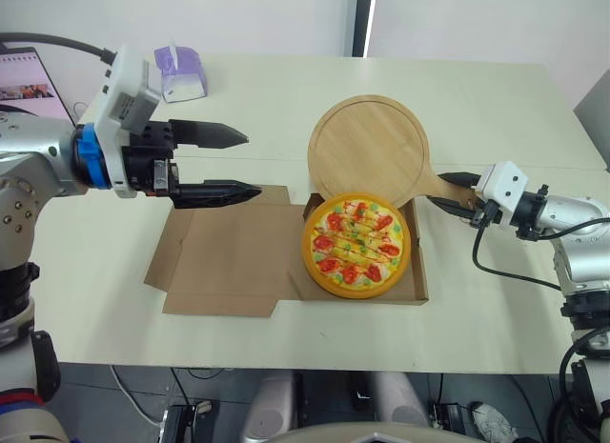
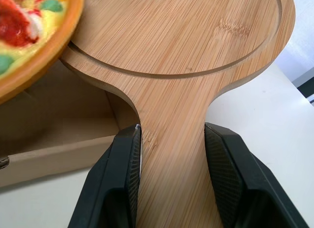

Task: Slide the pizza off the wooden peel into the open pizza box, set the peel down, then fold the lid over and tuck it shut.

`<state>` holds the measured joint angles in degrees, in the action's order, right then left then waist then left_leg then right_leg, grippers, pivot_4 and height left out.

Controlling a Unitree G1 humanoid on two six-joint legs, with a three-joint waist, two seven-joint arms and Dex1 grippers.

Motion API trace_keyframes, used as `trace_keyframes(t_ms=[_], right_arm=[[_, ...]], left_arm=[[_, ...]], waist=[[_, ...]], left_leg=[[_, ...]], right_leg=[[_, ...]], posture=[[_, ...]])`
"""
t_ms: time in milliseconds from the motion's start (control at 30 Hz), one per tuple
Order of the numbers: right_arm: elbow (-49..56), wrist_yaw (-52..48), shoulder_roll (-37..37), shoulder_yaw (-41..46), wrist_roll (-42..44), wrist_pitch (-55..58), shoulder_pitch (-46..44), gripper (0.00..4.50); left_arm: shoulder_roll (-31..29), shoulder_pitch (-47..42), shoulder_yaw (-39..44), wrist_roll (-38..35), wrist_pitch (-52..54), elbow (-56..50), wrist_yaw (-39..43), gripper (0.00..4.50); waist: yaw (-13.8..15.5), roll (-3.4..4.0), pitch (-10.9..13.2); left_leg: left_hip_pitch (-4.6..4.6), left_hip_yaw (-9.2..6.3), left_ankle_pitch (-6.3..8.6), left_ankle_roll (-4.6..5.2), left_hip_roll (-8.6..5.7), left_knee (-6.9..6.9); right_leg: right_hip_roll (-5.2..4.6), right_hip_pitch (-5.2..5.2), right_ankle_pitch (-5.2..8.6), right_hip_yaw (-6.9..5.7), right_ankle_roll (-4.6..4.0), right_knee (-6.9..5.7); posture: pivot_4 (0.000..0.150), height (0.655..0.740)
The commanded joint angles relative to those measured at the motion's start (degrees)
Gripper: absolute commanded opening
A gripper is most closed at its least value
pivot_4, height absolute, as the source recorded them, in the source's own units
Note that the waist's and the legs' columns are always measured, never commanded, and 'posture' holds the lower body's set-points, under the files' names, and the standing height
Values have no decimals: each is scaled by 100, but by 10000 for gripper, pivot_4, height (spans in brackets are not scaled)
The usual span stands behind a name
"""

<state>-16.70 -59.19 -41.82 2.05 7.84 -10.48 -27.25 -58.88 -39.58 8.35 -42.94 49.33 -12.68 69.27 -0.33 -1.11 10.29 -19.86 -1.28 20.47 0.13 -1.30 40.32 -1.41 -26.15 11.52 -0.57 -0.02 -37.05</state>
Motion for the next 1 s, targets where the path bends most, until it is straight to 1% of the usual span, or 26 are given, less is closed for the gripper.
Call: trace_keyframes(t_ms=[33,200,400,733,833,967,1000], right_arm=[[78,57,-20,193,178,-167,-88,16334],[-60,113,-35,265,186,-246,-113,16334],[-223,208,-272,518,193,-411,32,16334],[-991,1233,-365,744,-258,-1284,-620,16334],[-1189,1288,-475,848,-152,-1065,-642,16334],[-1176,1399,-566,1141,157,-35,-444,16334],[-1054,1396,-667,1310,284,502,-165,16334]], left_arm=[[-34,-123,142,-34,-122,-28,-21,45000],[-16,-171,90,8,-189,20,-15,45000],[-39,-165,75,35,-224,17,3,45000],[49,-234,-13,99,-335,108,11,45000],[76,-232,-23,86,-347,95,3,45000],[183,-248,-47,-3,-325,-36,-49,45000],[282,-340,-72,-62,-308,-86,-93,45000]], waist=[[0,0,0],[0,0,0],[12,0,0],[-32,0,0],[-29,0,0],[10,0,0],[8,0,0]], left_leg=[[0,0,0,0,0,0],[0,0,0,0,0,1],[-1,-1,0,0,0,2],[1,5,0,0,2,19],[0,4,0,0,2,19],[-3,2,1,1,0,23],[-3,2,1,2,0,23]], right_leg=[[0,0,0,0,0,0],[0,0,0,0,0,0],[0,0,0,-1,0,0],[1,1,-2,4,-3,-14],[1,1,-2,3,-3,-13],[-1,5,-3,2,-3,-10],[-1,5,-3,2,-3,-10]], posture=[[1500,7400],[1500,7400],[1500,7400],[1500,7400],[1500,7400],[1500,7400],[1500,7400]])
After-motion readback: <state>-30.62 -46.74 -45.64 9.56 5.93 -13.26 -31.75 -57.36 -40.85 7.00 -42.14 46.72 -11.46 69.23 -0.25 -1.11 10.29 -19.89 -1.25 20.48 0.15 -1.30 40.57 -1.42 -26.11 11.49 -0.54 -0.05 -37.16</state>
